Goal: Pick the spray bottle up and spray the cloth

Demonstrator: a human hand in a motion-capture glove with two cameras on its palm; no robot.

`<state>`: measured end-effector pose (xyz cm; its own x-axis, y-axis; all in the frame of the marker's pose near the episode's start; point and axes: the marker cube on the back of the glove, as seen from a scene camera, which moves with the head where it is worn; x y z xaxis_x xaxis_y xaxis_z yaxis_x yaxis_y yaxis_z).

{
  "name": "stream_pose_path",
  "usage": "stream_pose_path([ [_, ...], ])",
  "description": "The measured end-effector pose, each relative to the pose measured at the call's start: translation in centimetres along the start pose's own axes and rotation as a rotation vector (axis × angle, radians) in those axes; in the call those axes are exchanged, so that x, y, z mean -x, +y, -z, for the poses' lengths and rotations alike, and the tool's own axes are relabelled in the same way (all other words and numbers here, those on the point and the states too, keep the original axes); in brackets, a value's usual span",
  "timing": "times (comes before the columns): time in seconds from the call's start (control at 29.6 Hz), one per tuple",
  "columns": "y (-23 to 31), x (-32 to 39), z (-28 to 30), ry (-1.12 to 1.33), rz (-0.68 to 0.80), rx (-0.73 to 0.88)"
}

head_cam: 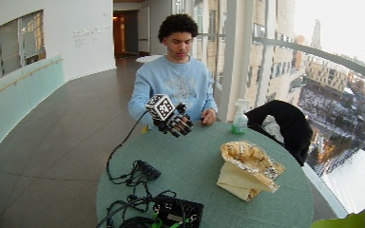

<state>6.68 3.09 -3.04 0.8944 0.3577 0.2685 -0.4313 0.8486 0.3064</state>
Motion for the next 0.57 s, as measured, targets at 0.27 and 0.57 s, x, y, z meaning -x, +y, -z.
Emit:
stream_pose_path([
  [0.27, 3.2, -3.1, 0.4, 0.001, -0.041, 0.004],
  [0.57, 3.9, -4.0, 0.5, 0.014, -0.045, 0.02],
])
